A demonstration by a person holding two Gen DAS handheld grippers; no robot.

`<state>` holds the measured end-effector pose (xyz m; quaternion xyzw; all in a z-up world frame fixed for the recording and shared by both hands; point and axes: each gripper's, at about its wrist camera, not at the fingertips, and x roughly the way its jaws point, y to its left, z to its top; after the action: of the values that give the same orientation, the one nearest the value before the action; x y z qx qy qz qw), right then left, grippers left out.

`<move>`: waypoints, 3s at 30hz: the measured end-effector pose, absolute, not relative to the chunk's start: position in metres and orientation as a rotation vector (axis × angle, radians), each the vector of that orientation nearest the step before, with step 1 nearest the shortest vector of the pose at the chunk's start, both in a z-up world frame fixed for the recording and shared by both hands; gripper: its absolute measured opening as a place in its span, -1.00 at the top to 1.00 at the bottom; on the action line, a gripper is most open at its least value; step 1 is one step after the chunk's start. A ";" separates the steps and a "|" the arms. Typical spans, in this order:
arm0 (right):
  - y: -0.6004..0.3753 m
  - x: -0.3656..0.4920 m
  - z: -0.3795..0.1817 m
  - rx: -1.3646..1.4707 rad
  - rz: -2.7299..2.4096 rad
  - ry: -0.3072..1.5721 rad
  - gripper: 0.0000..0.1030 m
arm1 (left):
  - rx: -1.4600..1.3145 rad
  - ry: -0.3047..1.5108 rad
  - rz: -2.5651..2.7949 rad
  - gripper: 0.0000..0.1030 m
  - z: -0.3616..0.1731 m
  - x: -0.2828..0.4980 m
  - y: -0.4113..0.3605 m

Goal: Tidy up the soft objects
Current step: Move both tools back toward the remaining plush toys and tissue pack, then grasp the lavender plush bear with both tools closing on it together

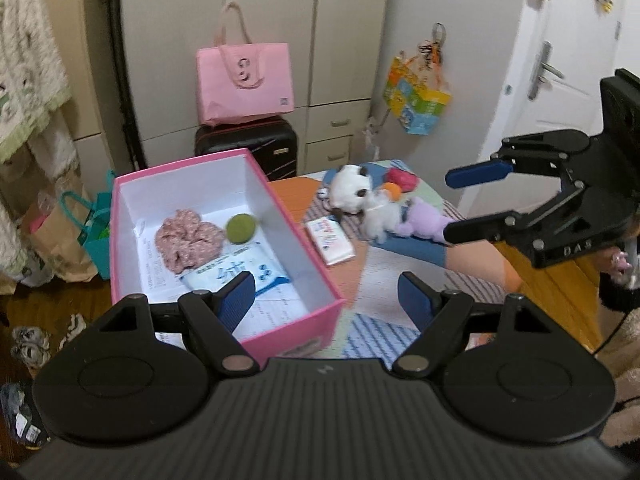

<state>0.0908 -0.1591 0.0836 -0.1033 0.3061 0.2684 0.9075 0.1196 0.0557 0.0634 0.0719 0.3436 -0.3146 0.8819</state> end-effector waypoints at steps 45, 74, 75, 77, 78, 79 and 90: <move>-0.297 0.065 -0.029 -0.159 0.348 0.667 -0.28 | 0.181 0.899 -0.973 -0.51 -0.026 0.151 -0.127; -0.321 0.145 -0.099 -0.195 0.336 0.699 -0.32 | -0.147 0.907 -0.779 -0.43 -0.112 0.233 -0.197; -0.322 0.147 -0.101 -0.178 0.339 0.708 -0.32 | -0.160 0.912 -0.778 -0.39 -0.114 0.234 -0.198; -0.323 0.148 -0.105 -0.146 0.340 0.715 -0.32 | -0.181 0.922 -0.775 -0.34 -0.118 0.235 -0.201; -0.323 0.148 -0.106 -0.131 0.339 0.714 -0.30 | -0.188 0.923 -0.771 -0.31 -0.120 0.235 -0.203; -0.324 0.148 -0.106 -0.114 0.335 0.713 -0.23 | -0.189 0.916 -0.764 -0.29 -0.122 0.235 -0.205; -0.317 0.137 -0.112 -0.019 0.240 0.692 -0.12 | -0.170 0.828 -0.722 -0.21 -0.125 0.218 -0.211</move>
<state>0.1371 -0.3174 -0.1122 -0.0094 0.3383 0.1175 0.9336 0.2183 -0.2109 -0.1255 -0.0806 0.3929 -0.3428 0.8495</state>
